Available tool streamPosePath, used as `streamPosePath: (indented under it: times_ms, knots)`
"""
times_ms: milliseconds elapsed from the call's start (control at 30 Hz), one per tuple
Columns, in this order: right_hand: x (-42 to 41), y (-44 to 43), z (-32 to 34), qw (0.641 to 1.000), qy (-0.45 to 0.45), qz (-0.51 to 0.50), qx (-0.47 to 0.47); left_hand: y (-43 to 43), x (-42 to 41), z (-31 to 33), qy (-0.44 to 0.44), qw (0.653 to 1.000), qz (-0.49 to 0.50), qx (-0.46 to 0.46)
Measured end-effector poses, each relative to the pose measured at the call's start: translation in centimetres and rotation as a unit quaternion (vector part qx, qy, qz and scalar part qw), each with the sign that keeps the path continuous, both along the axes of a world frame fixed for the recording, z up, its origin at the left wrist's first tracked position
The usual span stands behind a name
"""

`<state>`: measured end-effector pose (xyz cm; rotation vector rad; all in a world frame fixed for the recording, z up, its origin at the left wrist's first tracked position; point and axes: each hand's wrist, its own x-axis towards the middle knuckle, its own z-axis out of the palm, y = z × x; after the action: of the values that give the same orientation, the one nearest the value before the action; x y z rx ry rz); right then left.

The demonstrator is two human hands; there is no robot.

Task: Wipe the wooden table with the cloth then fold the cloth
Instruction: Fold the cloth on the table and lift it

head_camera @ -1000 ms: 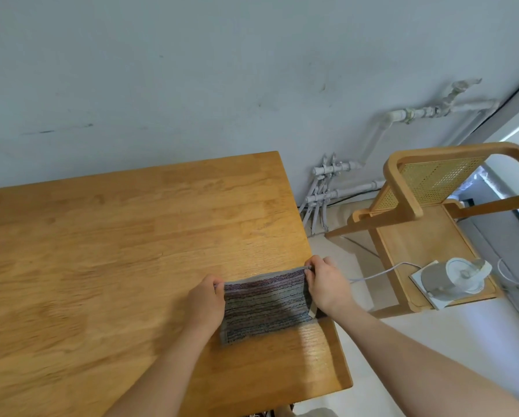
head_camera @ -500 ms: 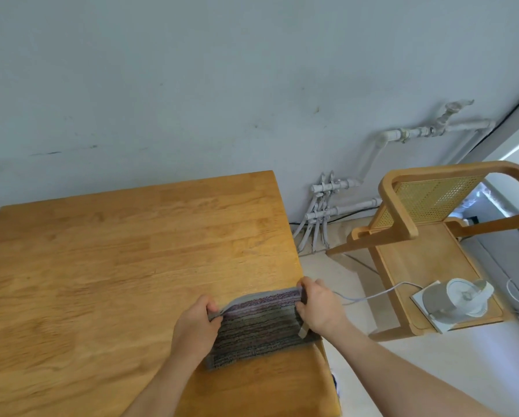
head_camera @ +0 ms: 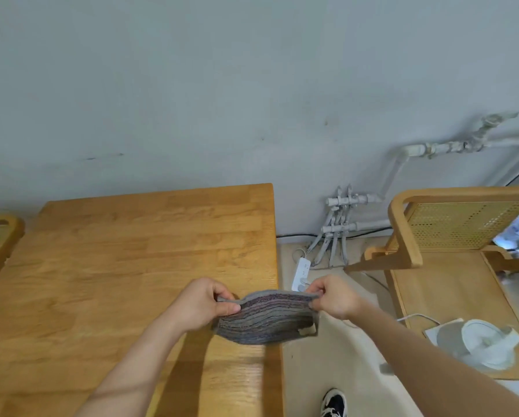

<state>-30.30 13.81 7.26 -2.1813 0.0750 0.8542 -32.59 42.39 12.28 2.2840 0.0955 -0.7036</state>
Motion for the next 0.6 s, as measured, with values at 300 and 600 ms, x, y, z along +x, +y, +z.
streamPosePath:
  times_ms: [300, 600]
  knots:
    - [5.0, -15.3, 10.9, 0.968, -0.002, -0.156, 0.196, -9.9, 7.8, 6.4, -0.1, 0.975, 0.024, -0.195]
    - [14.9, -28.4, 12.2, 0.936, -0.14, -0.262, 0.188, -25.3, 19.5, 5.4, -0.028, 0.95, 0.063, -0.305]
